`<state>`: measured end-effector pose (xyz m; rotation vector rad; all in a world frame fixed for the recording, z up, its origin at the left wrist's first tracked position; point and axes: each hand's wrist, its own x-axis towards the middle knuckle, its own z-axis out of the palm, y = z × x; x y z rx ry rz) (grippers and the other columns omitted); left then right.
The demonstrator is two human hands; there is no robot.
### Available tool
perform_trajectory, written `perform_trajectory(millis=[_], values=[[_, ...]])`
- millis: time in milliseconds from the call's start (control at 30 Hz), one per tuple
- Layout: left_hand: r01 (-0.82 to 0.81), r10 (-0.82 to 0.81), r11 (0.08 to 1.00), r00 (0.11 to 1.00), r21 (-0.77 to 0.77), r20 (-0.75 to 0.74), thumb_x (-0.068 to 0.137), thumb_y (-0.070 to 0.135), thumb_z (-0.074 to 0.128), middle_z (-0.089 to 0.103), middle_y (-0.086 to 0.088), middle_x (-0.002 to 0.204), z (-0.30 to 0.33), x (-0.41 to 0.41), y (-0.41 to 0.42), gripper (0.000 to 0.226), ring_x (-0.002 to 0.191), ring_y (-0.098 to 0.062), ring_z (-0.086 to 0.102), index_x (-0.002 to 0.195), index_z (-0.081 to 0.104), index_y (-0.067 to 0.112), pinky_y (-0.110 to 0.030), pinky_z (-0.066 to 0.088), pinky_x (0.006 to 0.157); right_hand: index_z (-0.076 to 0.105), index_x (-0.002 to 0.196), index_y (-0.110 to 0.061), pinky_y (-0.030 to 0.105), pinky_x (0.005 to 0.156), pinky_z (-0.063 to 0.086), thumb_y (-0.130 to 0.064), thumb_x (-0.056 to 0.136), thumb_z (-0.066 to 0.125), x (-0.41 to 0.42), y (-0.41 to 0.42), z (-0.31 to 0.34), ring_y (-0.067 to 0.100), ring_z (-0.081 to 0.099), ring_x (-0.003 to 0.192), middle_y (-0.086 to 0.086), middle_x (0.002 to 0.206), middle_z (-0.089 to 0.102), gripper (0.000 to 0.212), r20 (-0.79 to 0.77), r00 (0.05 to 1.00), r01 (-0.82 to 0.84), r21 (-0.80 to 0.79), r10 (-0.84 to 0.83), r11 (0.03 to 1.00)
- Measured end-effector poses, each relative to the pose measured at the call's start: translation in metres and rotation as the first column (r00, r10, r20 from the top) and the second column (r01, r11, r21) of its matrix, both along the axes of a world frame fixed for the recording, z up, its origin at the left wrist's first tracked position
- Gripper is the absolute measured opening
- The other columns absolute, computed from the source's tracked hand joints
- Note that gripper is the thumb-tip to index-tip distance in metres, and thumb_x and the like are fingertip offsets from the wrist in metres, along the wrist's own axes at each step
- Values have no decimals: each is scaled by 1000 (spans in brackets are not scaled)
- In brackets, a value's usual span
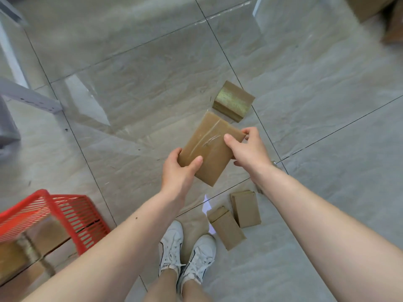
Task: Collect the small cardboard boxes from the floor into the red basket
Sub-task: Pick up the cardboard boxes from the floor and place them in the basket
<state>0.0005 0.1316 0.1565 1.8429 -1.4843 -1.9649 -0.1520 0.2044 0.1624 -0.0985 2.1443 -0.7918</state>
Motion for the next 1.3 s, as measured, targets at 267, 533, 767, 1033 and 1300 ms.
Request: perform_trajectory(millis=[267, 533, 767, 1033, 1300], values=[[-8, 6, 998, 1000, -69, -26, 66, 39, 73, 60, -1, 124, 88, 18, -30, 68, 110, -17, 61, 129, 54, 22, -33, 50, 90, 42, 122, -27, 52, 94, 54, -69, 64, 58, 19, -21, 92, 30, 67, 106, -3, 119, 59, 73, -24, 1000, -18, -26, 18, 999], [-59, 57, 996, 998, -67, -24, 76, 32, 78, 56, 0, 128, 104, 64, -27, 63, 114, -21, 59, 132, 50, 27, -35, 48, 85, 55, 124, -34, 49, 90, 57, -75, 62, 53, 61, -13, 115, 26, 69, 98, 1, 122, 59, 75, -8, 989, -145, -36, 145, 989], [-176, 172, 980, 983, -94, -57, 75, 29, 80, 43, 5, 141, 117, 127, -8, 86, 123, -20, 52, 145, 30, 37, -46, 47, 103, 54, 119, -31, 49, 89, 58, -74, 63, 54, 116, -10, 128, 26, 69, 95, 2, 121, 57, 71, 7, 965, -262, -41, 263, 964], [-275, 283, 941, 959, -198, 15, 75, 28, 81, 40, 4, 143, 141, 221, -11, 92, 117, -13, 50, 149, 26, 26, -26, 41, 94, 52, 120, -28, 44, 85, 59, -63, 77, 58, 200, -32, 140, 22, 72, 85, 6, 122, 57, 55, 2, 921, -388, -72, 389, 919], [-408, 426, 891, 903, -197, 58, 65, 22, 89, 48, 4, 126, 156, 345, -19, 86, 110, -8, 50, 134, 38, 11, -23, 37, 90, 52, 110, -22, 32, 65, 59, -49, 91, 59, 320, -53, 151, 22, 75, 79, 8, 120, 60, 34, 42, 912, -404, -95, 409, 910]])
